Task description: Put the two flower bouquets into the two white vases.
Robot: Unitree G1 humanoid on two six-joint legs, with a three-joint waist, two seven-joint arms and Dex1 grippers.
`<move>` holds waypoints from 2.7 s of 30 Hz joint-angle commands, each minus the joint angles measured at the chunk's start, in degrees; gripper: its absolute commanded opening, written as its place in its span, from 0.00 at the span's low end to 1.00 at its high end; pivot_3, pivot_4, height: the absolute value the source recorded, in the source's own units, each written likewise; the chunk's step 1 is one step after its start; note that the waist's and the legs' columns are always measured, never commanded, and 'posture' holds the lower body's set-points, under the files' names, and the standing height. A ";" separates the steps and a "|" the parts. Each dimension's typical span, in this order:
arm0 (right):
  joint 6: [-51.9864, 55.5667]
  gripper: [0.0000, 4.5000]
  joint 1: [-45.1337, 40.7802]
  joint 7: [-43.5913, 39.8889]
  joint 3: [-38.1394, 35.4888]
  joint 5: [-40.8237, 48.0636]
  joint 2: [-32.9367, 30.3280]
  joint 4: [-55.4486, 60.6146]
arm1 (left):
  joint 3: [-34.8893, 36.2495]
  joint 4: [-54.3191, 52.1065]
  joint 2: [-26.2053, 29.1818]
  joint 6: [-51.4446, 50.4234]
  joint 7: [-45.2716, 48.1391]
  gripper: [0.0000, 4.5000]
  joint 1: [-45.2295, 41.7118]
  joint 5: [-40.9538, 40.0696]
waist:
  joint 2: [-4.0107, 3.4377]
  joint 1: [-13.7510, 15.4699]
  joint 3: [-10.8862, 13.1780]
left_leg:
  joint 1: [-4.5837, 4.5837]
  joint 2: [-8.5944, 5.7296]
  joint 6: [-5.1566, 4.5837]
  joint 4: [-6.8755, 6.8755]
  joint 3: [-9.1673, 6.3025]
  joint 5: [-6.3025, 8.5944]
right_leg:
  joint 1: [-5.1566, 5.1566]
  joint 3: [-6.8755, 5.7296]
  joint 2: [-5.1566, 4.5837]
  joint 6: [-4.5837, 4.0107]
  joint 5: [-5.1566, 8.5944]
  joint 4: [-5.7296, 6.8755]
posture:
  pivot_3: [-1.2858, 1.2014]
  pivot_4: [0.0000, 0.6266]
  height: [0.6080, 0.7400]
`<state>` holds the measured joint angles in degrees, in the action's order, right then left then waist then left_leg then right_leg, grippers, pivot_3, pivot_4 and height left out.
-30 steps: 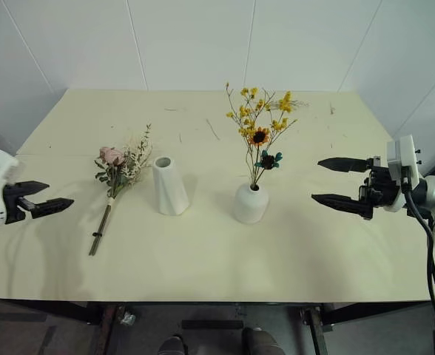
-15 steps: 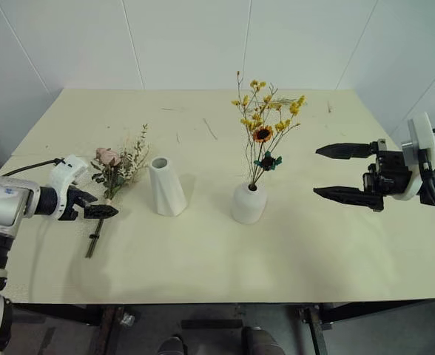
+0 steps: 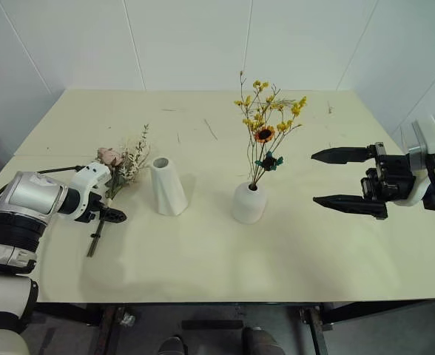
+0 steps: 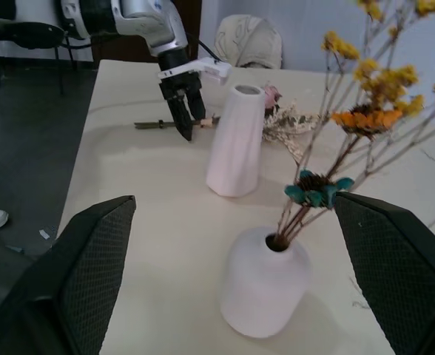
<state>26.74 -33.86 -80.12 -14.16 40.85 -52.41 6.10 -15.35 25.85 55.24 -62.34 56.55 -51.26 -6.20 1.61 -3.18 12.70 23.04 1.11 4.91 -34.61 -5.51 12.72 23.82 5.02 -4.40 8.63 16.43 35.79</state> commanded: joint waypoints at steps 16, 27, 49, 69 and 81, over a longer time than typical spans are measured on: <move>2.69 1.00 0.12 5.20 0.86 7.24 4.33 9.25 | 6.20 5.94 0.48 -0.66 -0.72 0.02 1.66 -0.16 | 0.00 -0.17 0.00 | -0.02 0.01 -0.01 -0.12 -0.01 0.00 | 0.00 0.00 0.00 0.00 0.00 0.14 | 0.52 0.24 1.00; 0.06 1.00 1.39 5.95 3.96 4.45 8.12 7.59 | 34.65 8.62 -5.35 29.21 -6.44 0.02 0.38 -13.22 | 0.04 0.43 -0.01 | 0.09 0.01 0.01 -0.33 -0.08 0.01 | 0.00 -0.07 -0.02 0.03 -0.04 0.15 | 0.52 0.24 1.00; -1.79 1.00 4.57 10.73 1.78 0.31 8.52 3.06 | 41.45 -2.30 -19.45 34.93 -3.64 0.02 -11.72 -34.10 | 0.10 1.47 -0.05 | 0.07 -0.01 0.03 -0.51 -0.09 0.03 | -0.13 -0.05 -0.01 0.13 -0.12 0.12 | 0.52 0.24 1.00; -1.62 1.00 13.16 18.82 -4.43 2.51 8.60 10.92 | 39.07 -6.41 -23.57 36.84 0.68 0.02 -2.39 -35.94 | 0.10 1.40 -0.05 | 0.03 -0.02 0.03 -0.52 -0.07 0.03 | -0.15 0.00 0.00 0.12 -0.14 0.10 | 0.52 0.24 1.00; -2.49 1.00 13.08 20.89 -3.46 2.16 9.96 11.25 | 35.36 -8.12 -29.32 42.43 -0.27 0.02 1.12 -34.25 | 0.13 1.64 -0.06 | 0.02 -0.03 0.03 -0.53 -0.09 0.03 | -0.25 -0.01 -0.01 0.16 -0.19 -0.04 | 0.52 0.24 1.00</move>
<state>25.17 -20.83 -59.65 -16.54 42.17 -42.49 15.34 20.80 19.19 26.24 -20.79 56.74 -50.17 -40.74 1.74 -1.54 12.64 23.06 1.08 4.95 -35.15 -5.60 12.75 23.56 5.01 -4.41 8.79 16.24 35.75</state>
